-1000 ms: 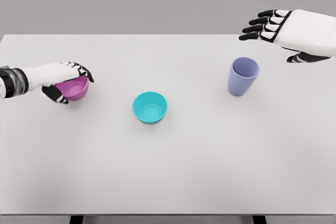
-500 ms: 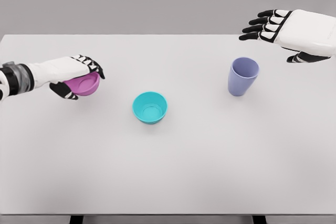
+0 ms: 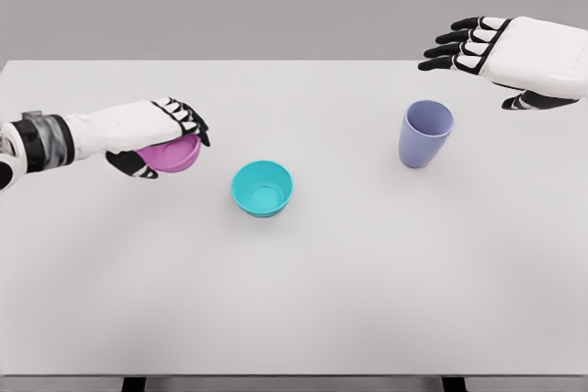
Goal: Stacking bowl and cup with both arms
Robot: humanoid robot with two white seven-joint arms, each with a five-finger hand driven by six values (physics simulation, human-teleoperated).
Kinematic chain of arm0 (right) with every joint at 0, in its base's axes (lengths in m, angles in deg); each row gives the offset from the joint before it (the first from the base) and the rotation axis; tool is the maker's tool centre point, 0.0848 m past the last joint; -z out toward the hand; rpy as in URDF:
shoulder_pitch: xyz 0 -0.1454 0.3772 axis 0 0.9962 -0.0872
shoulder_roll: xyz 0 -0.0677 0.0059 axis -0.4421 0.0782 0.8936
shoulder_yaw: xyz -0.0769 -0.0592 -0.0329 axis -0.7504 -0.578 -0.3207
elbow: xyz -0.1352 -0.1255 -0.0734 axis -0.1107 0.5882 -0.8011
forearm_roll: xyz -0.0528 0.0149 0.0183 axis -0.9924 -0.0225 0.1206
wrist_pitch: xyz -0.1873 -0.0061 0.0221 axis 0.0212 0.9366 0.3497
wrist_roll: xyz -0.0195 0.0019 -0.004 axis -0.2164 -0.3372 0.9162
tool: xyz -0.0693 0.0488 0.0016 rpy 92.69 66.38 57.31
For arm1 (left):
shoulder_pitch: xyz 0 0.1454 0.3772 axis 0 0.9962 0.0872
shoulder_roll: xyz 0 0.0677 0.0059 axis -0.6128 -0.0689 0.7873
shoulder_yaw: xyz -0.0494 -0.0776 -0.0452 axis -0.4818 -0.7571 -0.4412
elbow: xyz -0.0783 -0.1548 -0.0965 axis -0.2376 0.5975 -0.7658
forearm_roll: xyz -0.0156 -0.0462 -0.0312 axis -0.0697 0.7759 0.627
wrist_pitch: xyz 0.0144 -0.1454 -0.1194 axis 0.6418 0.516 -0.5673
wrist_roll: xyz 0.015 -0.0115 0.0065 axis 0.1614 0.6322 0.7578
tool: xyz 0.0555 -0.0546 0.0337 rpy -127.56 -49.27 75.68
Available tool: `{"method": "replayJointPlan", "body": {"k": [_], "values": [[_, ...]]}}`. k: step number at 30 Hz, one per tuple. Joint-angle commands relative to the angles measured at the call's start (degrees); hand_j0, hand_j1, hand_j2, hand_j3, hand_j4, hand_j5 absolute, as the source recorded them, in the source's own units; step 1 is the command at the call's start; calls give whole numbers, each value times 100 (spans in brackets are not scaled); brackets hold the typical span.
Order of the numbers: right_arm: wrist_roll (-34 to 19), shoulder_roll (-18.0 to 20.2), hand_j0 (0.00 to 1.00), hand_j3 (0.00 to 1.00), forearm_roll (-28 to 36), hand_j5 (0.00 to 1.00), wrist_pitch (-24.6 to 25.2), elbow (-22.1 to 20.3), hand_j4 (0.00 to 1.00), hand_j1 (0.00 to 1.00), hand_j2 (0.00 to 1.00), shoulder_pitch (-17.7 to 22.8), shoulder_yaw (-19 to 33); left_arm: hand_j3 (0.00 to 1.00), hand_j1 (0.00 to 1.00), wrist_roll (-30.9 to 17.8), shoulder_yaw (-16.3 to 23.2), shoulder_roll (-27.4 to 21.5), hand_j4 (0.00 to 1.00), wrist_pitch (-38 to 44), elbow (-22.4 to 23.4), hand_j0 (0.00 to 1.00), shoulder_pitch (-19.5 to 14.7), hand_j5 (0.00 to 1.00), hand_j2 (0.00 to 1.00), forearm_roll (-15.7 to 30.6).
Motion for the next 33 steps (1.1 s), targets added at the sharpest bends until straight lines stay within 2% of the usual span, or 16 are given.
{"method": "replayJointPlan", "body": {"k": [1, 5, 13, 27, 33], "values": [[3, 5, 100, 100, 27, 100, 17, 0, 100, 100, 100, 0, 2, 59, 59, 8, -2, -5, 59, -197, -101, 59, 9, 59, 59, 7], [3, -3, 100, 100, 19, 100, 17, 0, 100, 100, 100, 0, 2, 59, 59, 8, 24, 4, 59, -487, -118, 59, -44, 59, 59, -11], [3, -3, 100, 100, 27, 100, 17, 0, 100, 100, 100, 0, 2, 59, 59, 8, 59, 109, 59, -522, -294, 59, -70, 59, 59, -37], [3, -3, 100, 100, 27, 100, 17, 0, 100, 100, 100, 9, 2, 59, 59, 8, 560, 672, 59, -522, -320, 59, -352, 59, 59, -99], [3, -3, 100, 100, 19, 100, 17, 9, 100, 100, 100, 0, 2, 59, 59, 8, 763, 936, 59, -514, -312, 59, -360, 59, 59, -389]]}}
